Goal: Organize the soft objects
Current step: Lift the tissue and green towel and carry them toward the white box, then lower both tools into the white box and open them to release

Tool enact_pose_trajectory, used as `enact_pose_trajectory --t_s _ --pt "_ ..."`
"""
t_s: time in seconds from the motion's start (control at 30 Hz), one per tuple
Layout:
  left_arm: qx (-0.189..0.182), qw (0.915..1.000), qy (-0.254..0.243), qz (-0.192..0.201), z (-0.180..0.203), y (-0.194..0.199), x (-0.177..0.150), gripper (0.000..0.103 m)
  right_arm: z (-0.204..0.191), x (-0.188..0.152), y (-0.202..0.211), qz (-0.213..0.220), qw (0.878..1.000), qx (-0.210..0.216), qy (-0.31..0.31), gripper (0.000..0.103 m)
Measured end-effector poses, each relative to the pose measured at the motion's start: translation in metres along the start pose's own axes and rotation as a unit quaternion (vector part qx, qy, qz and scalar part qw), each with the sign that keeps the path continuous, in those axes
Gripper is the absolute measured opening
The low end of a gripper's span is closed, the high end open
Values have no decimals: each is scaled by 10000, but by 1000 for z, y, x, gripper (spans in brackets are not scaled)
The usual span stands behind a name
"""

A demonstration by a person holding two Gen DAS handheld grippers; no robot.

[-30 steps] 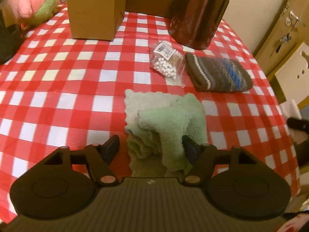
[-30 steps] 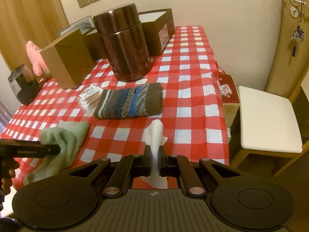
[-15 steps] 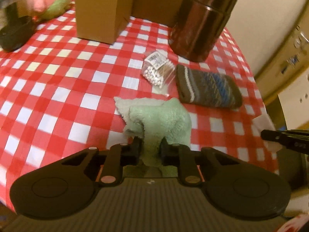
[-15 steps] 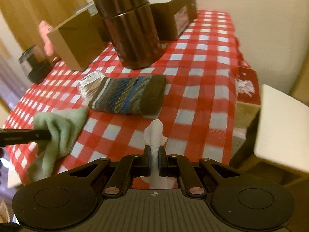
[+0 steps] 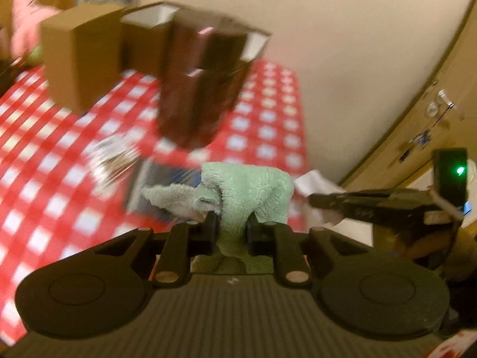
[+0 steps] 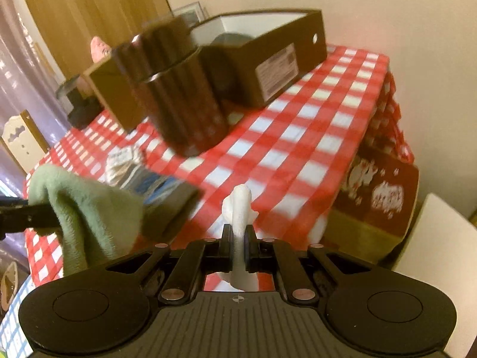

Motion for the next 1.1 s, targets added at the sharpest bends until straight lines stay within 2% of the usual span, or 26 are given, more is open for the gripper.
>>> enact_pose_trajectory --t_s 0.17,0.3,0.47,0.6,0.77,0.93,1.1 --pt "-239 9988 -11 422 54 -13 47 16 27 34 16 221 9996 -88 128 7" --pt "-360 9967 43 727 81 -25 89 16 49 73 24 499 9982 -174 293 7" --pt "-267 9938 32 1078 104 -45 151 16 71 131 25 793 9954 -141 524 7" --pt "22 9913 -3 1317 111 -63 201 16 82 183 17 952 9930 -33 694 7" --pt "423 9888 2 1428 103 -91 255 16 87 242 1 1108 9903 140 831 7" --pt "918 9849 104 1465 86 -119 304 16 86 289 -28 1138 9889 379 882 6" --pt "1282 9811 371 1404 68 -141 336 16 91 321 -67 1000 9901 467 863 7"
Point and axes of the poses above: each gripper's, at about its wrist camera, not at the fingertips, and y roughly against the way its jaws point, z to its right, x to its top, the point moved 8 cm from there along -y, roughly the way its jaws point, and after that the axes turned 11 degrees about x, right-handed, at the moved point
